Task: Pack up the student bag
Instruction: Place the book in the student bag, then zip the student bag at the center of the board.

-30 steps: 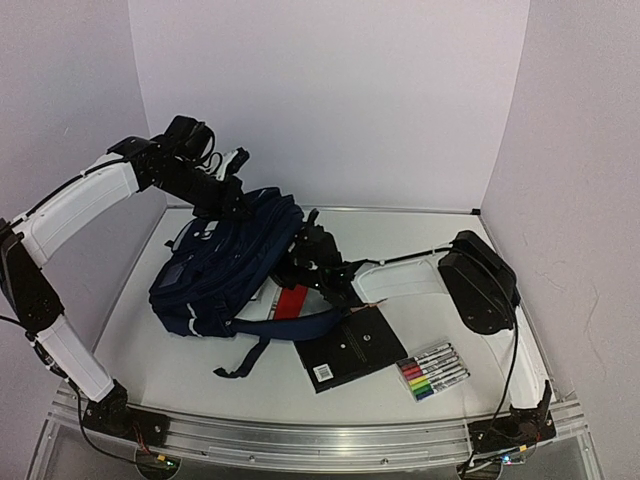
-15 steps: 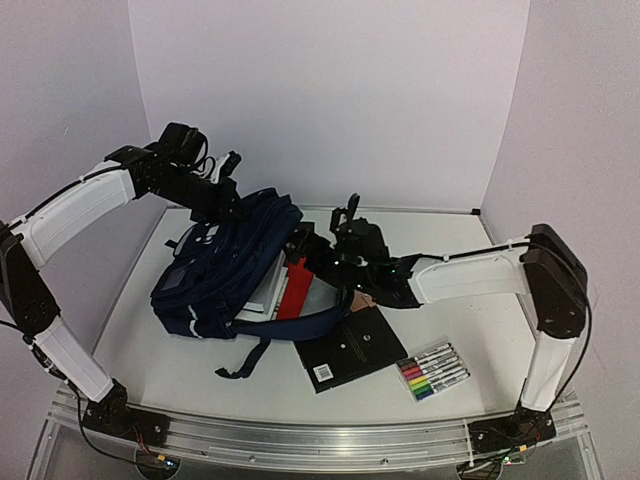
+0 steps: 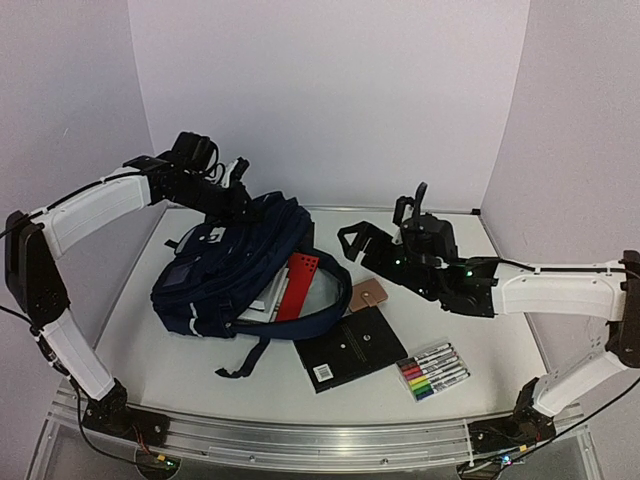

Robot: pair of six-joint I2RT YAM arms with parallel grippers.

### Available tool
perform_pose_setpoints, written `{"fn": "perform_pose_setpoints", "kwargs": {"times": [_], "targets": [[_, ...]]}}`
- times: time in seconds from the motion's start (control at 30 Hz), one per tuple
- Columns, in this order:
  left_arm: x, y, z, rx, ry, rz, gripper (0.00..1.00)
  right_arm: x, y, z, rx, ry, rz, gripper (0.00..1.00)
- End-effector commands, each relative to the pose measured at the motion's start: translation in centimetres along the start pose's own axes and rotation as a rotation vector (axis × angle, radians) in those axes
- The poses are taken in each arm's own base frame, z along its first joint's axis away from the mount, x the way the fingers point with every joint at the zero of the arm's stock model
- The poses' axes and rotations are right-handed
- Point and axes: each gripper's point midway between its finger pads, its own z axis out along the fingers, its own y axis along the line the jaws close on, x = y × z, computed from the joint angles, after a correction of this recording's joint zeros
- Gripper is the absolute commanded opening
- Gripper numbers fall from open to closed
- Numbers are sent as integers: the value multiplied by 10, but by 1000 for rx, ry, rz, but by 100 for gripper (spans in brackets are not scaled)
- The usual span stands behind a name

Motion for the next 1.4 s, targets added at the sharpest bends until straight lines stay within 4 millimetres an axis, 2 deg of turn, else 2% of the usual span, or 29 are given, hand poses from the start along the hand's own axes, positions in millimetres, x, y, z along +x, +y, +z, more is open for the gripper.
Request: {"fn": "perform_pose_setpoints", "kwargs": {"times": [0.0, 0.1, 0.17, 0.27, 0.4, 0.47, 0.57, 0.63, 0.8, 0.9, 1.0, 1.23, 1.37], "targets": [[-35, -7, 16, 71, -99, 47, 47, 1, 14, -18, -22, 3, -76, 98], [-36, 2, 8, 55, -117, 20, 75, 21, 37, -21, -78, 52, -120, 94], [-37, 12, -8, 39, -156, -14, 88, 41, 54, -20, -109, 88, -162, 88], [-36, 32, -44, 2, -224, -80, 99, 81, 81, -17, -154, 153, -241, 76], [-16, 74, -81, -71, -268, -218, 100, 140, 114, -6, -235, 261, -326, 63], [3, 104, -94, -117, -281, -315, 100, 170, 130, -1, -285, 314, -372, 59], [28, 133, -112, -170, -319, -423, 100, 208, 145, 9, -338, 384, -411, 54], [44, 148, -124, -217, -356, -476, 100, 232, 146, 20, -352, 434, -422, 49], [83, 176, -131, -306, -382, -589, 100, 271, 139, 38, -356, 514, -425, 46], [107, 195, -132, -360, -388, -664, 100, 281, 129, 48, -314, 514, -443, 46], [125, 205, -128, -386, -396, -712, 100, 284, 121, 60, -267, 491, -471, 46], [149, 214, -107, -326, -386, -792, 99, 278, 108, 82, -192, 468, -483, 44], [162, 218, -96, -288, -387, -846, 83, 272, 100, 96, -177, 480, -446, 39]]}}
